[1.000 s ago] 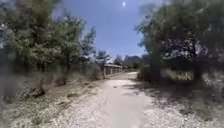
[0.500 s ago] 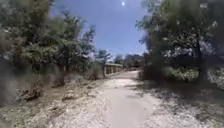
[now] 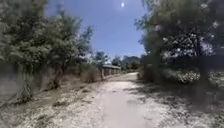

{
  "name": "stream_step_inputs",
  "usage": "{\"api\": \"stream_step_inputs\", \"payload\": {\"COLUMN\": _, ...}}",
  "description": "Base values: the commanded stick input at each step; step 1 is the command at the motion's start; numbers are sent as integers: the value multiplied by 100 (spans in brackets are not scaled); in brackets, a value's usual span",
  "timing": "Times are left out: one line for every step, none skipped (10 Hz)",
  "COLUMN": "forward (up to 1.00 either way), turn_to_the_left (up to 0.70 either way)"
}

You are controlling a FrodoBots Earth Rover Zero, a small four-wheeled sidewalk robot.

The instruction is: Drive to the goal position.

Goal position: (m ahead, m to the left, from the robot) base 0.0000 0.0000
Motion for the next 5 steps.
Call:
{"api": "stream_step_inputs", "payload": {"forward": 50, "turn_to_the_left": -5}}
{"api": "stream_step_inputs", "payload": {"forward": 50, "turn_to_the_left": 0}}
{"api": "stream_step_inputs", "payload": {"forward": 50, "turn_to_the_left": 0}}
{"api": "stream_step_inputs", "payload": {"forward": 50, "turn_to_the_left": 0}}
{"api": "stream_step_inputs", "payload": {"forward": 50, "turn_to_the_left": 0}}
